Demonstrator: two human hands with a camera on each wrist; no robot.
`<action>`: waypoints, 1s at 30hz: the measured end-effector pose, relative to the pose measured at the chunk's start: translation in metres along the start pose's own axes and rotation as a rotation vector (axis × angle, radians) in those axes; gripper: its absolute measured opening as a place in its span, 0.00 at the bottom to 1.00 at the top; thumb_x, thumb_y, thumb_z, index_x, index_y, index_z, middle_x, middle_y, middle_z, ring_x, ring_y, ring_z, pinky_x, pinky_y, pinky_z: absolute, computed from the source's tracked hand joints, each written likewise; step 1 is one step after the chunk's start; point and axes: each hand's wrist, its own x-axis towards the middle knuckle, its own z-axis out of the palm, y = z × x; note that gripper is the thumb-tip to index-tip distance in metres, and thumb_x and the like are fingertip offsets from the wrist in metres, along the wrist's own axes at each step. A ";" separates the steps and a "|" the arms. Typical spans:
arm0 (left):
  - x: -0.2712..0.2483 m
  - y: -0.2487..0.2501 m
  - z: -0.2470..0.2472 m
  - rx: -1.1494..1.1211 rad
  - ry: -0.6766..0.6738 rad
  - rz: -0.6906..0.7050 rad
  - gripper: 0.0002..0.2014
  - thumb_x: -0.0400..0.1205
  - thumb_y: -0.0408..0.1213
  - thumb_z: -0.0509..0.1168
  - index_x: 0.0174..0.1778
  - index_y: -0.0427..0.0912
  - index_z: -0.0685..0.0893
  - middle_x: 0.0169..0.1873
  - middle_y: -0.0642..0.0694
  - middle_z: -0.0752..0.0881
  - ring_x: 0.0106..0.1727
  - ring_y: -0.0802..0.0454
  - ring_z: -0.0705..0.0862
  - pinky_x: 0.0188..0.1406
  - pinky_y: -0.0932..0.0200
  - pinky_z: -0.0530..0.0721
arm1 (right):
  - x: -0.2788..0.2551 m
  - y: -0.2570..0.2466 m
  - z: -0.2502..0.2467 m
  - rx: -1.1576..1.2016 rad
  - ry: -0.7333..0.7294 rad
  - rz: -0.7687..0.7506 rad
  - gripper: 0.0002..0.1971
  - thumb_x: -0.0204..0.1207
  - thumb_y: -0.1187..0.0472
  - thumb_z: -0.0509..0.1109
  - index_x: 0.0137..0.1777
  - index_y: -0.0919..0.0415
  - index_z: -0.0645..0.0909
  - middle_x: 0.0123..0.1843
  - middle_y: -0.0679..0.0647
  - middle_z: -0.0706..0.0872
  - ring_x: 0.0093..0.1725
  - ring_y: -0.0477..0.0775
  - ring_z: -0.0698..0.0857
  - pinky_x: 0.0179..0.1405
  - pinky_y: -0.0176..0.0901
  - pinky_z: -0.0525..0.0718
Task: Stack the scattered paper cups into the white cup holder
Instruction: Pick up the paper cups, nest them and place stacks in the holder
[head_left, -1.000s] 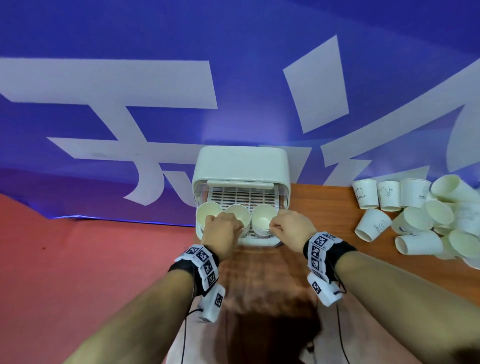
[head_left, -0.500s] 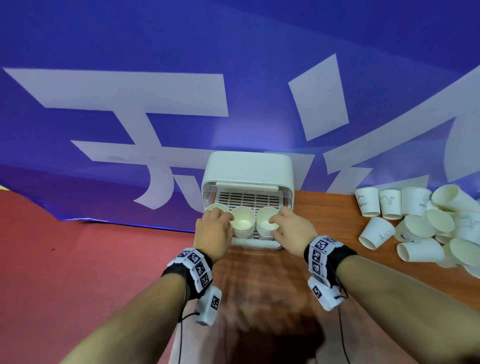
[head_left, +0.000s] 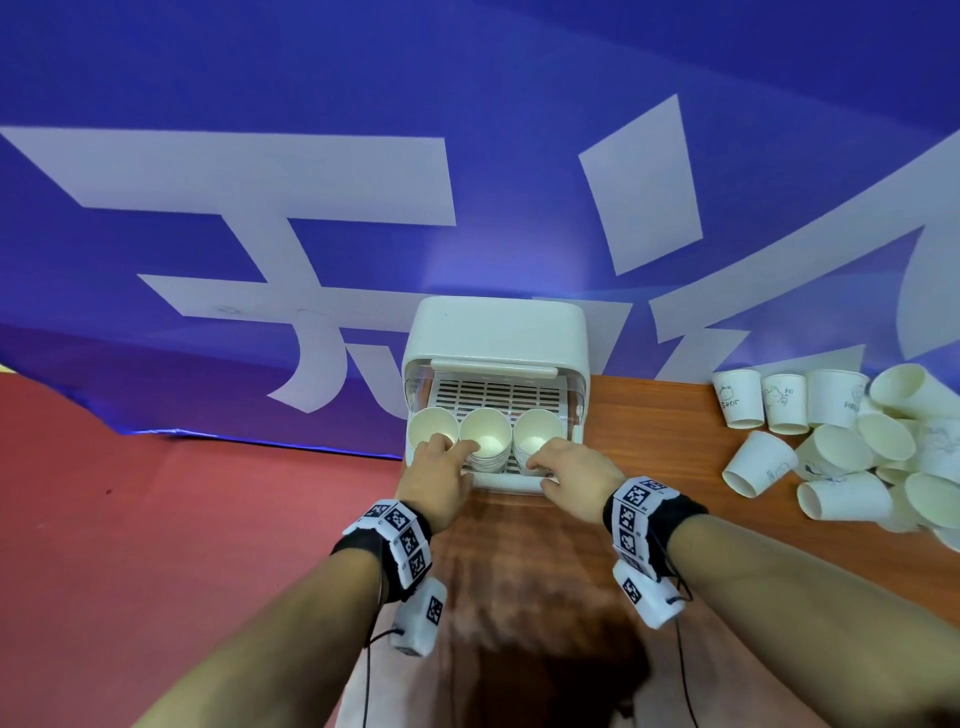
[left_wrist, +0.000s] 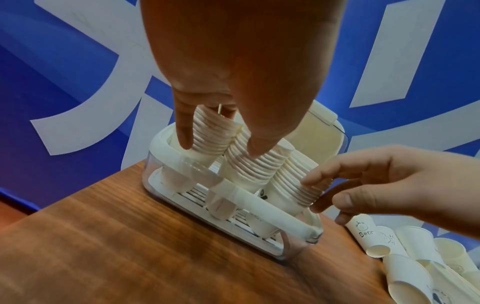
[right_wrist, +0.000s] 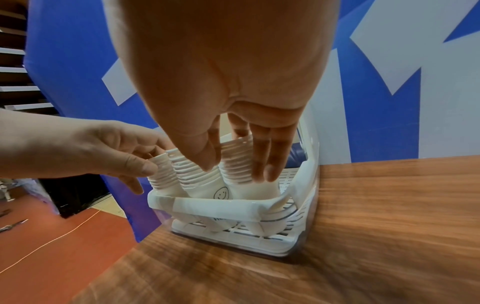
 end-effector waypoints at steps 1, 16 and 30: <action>0.002 0.001 0.001 -0.002 -0.008 -0.007 0.22 0.83 0.41 0.61 0.74 0.54 0.72 0.60 0.44 0.74 0.62 0.44 0.72 0.59 0.43 0.80 | 0.001 0.001 0.001 0.002 -0.015 -0.003 0.20 0.81 0.58 0.60 0.72 0.48 0.76 0.69 0.48 0.76 0.64 0.53 0.79 0.59 0.50 0.81; 0.032 0.011 0.001 0.057 -0.033 -0.036 0.12 0.86 0.43 0.59 0.60 0.43 0.80 0.52 0.38 0.77 0.53 0.36 0.79 0.51 0.45 0.81 | 0.020 0.001 0.006 0.077 0.036 -0.033 0.24 0.80 0.61 0.60 0.77 0.50 0.70 0.69 0.51 0.75 0.65 0.55 0.78 0.61 0.51 0.80; 0.083 0.019 -0.009 0.149 0.070 0.007 0.12 0.86 0.45 0.58 0.59 0.45 0.81 0.53 0.40 0.81 0.58 0.39 0.75 0.49 0.47 0.73 | 0.059 0.013 -0.007 0.147 0.181 0.076 0.29 0.78 0.62 0.63 0.80 0.52 0.65 0.74 0.56 0.71 0.69 0.59 0.76 0.65 0.47 0.77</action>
